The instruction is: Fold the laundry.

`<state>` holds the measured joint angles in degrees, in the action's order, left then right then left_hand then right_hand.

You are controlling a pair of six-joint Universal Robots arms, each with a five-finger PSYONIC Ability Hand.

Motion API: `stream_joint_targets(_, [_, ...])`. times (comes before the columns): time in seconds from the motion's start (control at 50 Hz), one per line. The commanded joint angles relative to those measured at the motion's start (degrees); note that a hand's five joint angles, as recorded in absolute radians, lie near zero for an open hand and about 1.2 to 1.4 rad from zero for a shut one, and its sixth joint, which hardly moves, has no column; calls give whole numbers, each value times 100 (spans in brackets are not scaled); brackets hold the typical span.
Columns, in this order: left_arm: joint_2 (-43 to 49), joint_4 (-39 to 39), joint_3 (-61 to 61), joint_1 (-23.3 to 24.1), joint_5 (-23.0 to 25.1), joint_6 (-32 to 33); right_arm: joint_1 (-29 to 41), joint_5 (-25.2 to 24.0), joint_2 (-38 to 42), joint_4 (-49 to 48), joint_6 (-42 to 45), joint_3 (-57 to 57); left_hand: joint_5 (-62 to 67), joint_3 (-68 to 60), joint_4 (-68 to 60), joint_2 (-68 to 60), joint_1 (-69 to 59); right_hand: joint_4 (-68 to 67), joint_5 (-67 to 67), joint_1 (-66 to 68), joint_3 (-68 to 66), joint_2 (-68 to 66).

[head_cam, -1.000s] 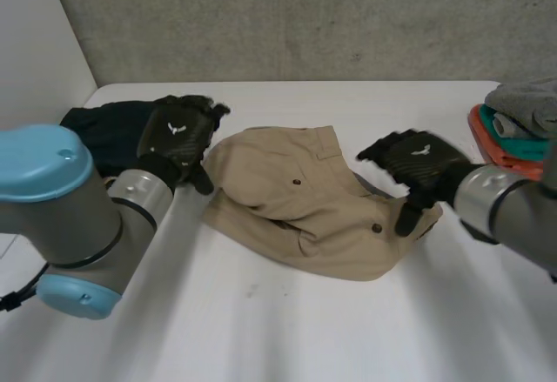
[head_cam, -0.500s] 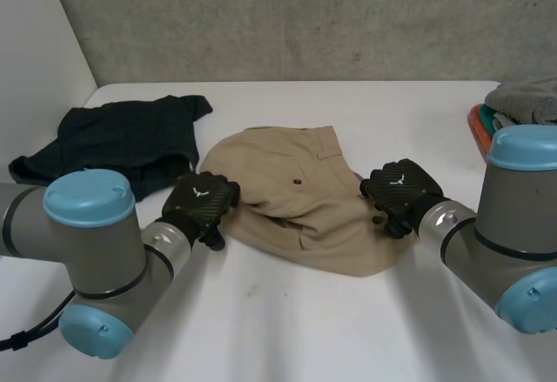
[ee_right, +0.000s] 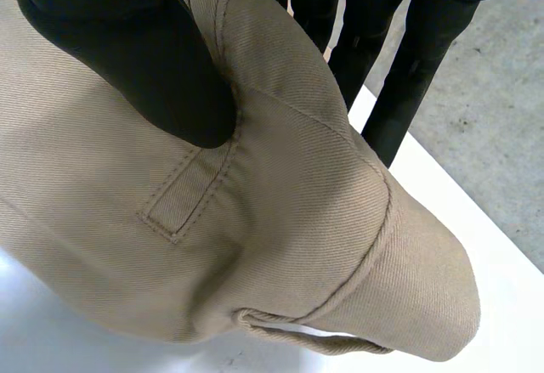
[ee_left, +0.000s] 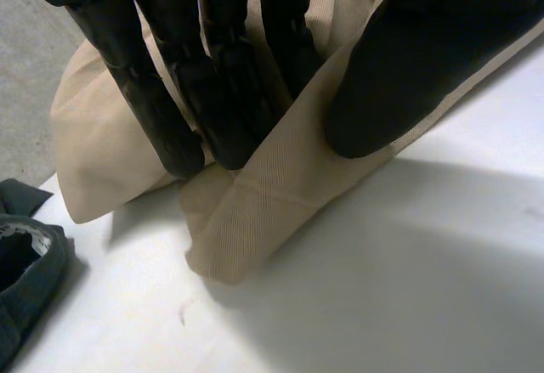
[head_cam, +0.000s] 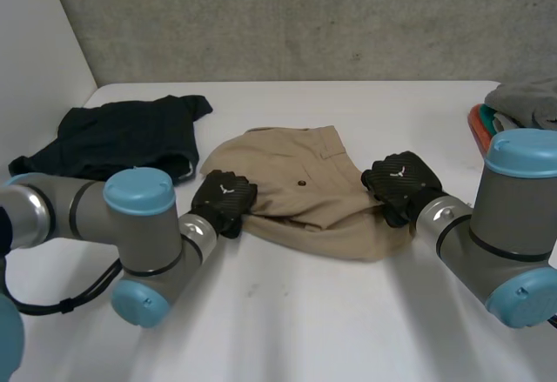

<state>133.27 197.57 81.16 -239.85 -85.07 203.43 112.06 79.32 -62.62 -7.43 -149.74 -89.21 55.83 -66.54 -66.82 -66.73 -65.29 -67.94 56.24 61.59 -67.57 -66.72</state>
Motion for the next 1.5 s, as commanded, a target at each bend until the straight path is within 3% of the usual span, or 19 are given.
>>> stream_joint_targets(0.02, [-265, -43, -31, 131, -176, -23, -53, 145, -83, 39, 6, 97, 1417, -1346, -1318, -1327, -1471, -1206, 1376, 1841, -1243, -1328])
stream_joint_targets(0.12, [-2036, -52, 373, 210, -571, -84, -88, 286, -1047, 503, 242, 412, 1417, -1346, -1318, -1327, -1471, -1206, 1376, 1841, -1243, -1328])
stream_joint_targets(0.26, [-4024, -60, 401, 263, -581, -312, -88, 286, -2270, 1453, 384, 1650, 1417, -1346, -1318, -1327, -1471, -1206, 1376, 1841, -1243, -1328])
stream_joint_targets(0.38, [-4467, -184, 163, 272, -580, -374, -343, 233, -2378, 1929, 393, 2548, 1417, -1346, -1318, -1327, -1471, -1206, 1376, 1841, -1243, -1328])
stream_joint_targets(0.46, [-4310, -228, -144, 272, -598, -383, -343, 242, -1843, 2000, 401, 2926, 1417, -1346, -1318, -1327, -1471, -1206, 1376, 1841, -1243, -1328])
stream_joint_targets(0.6, [-2756, -192, -987, 245, -572, -348, -115, 295, -569, 1798, 542, 3375, 1417, -1346, -1318, -1327, -1471, -1206, 1376, 1841, -1243, -1328])
stream_joint_targets(0.68, [-1534, -184, -1594, 193, -580, -295, -18, 391, 214, 1131, 551, 3437, 1417, -1346, -1318, -1327, -1471, -1206, 1376, 1841, -1243, -1328])
stream_joint_targets(0.8, [242, 211, -3017, 166, -607, 205, 35, 751, 1391, -810, 568, 3525, 1417, -1346, -1318, -1327, -1471, -1206, 1376, 1841, -1243, -1328])
stream_joint_targets(0.84, [586, 580, -3501, 149, -624, 337, 35, 848, 1691, -1531, 559, 3551, 1417, -1346, -1318, -1327, -1471, 1247, -1077, -612, 1210, 1124])
stream_joint_targets(0.86, [647, 720, -3615, 149, -624, 337, 52, 892, 1788, -1734, 568, 3577, 1417, -1346, -1318, -1327, -1471, 3459, -3289, -2824, 3422, 3336])
stream_joint_targets(0.88, [674, 1026, -3738, 149, -633, 277, 53, 953, 1893, -2119, 603, 3586, -1428, 1499, 1528, 1519, 1374, 5794, -5624, -5159, 5757, 5672])
stream_joint_targets(0.94, [605, 1389, -3731, 149, -712, 145, 53, 1033, 1868, -2420, 621, 3472, -4777, 4848, 4877, 4868, 4723, 5794, -5624, -5159, 5757, 5672])
stream_joint_targets(1.0, [298, 1574, -3521, 193, -844, -14, 53, 1103, 1526, -2474, 595, 3201, -5141, 5212, 5240, 5231, 5087, 5794, -5624, -5159, 5757, 5672])
stream_joint_targets(1.12, [-634, 1487, -2124, 236, -914, -120, 0, 981, 278, -1624, 621, 2164, -4973, 5044, 5072, 5064, 4919, 5794, -5624, -5159, 5757, 5672])
stream_joint_targets(1.26, [-2048, 504, 176, 552, -871, -146, -368, 507, -723, 1027, 604, 1093, -3716, 3787, 3815, 3806, 3662, 5794, -5624, -5159, 5757, 5672])
stream_joint_targets(1.4, [-2665, -559, 1514, 1141, -757, -373, -1036, -274, -1480, 2718, 700, -102, -1899, 1970, 1998, 1990, 1845, 3554, -3384, -2920, 3517, 3432])
stream_joint_targets(1.5, [-2674, -1044, 1885, 1317, -335, -1015, -1309, -724, -1657, 2826, 876, -816, -785, 855, 884, 875, 731, 2272, -2101, -1637, 2235, 2149])
